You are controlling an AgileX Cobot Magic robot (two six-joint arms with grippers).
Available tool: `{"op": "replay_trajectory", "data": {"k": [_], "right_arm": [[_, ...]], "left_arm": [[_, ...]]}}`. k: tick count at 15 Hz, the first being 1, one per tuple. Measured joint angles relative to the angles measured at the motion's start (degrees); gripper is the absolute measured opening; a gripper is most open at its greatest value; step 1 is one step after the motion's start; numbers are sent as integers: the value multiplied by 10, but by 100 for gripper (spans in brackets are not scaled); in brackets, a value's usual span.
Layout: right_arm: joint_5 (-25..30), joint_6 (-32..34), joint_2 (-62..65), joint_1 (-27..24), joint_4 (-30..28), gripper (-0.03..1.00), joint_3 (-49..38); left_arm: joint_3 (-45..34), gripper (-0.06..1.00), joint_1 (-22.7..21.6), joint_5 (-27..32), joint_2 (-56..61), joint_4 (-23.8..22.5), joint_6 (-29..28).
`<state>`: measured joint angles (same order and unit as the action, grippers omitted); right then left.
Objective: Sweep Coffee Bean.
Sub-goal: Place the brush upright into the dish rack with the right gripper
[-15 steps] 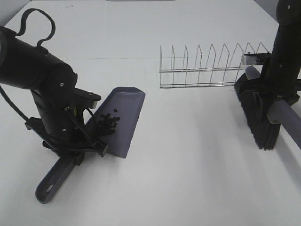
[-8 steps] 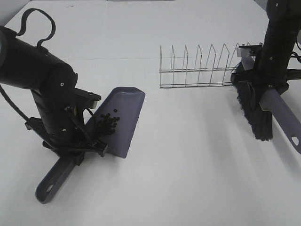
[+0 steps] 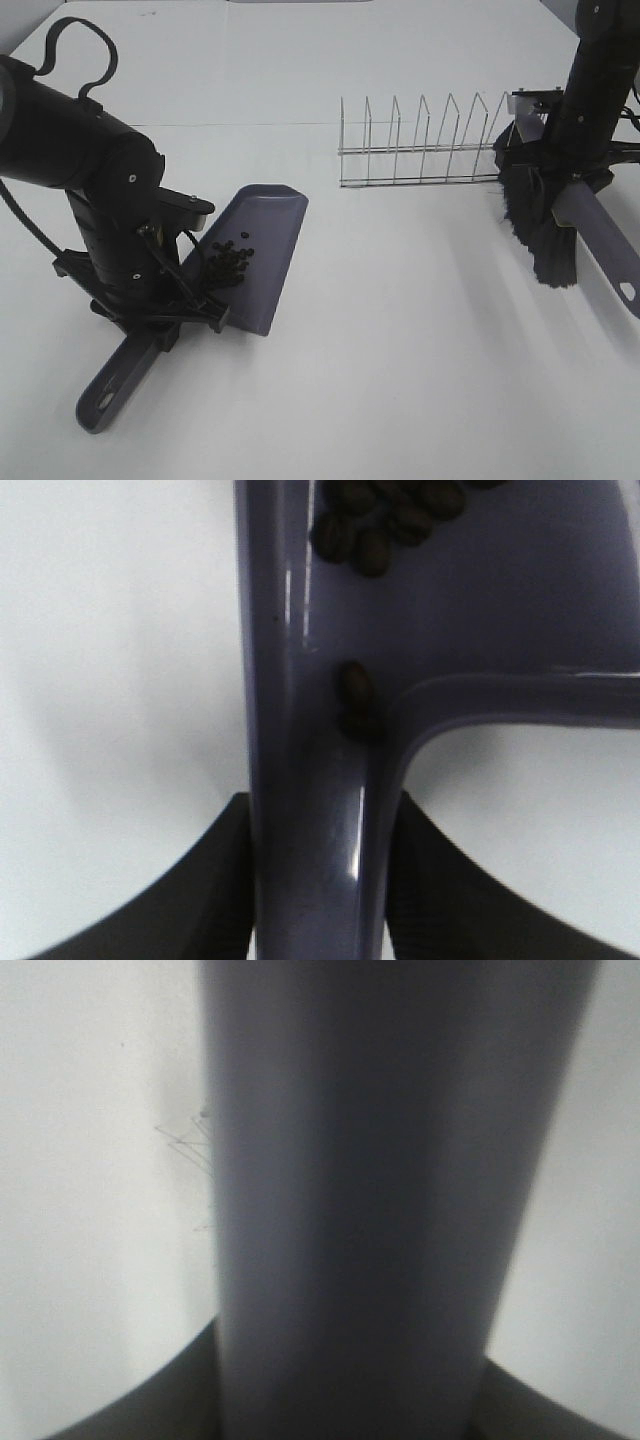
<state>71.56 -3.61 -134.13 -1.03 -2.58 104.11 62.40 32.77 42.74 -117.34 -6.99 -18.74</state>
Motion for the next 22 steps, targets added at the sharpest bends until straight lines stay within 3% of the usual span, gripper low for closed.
{"op": "replay_trajectory", "data": {"k": [11, 22], "right_arm": [[6, -6, -93, -4, 18, 29, 206], [8, -6, -100, -19, 62, 29, 224]], "left_arm": [[0, 33, 0, 2, 0, 7, -1], [0, 33, 0, 5, 0, 13, -2]]}}
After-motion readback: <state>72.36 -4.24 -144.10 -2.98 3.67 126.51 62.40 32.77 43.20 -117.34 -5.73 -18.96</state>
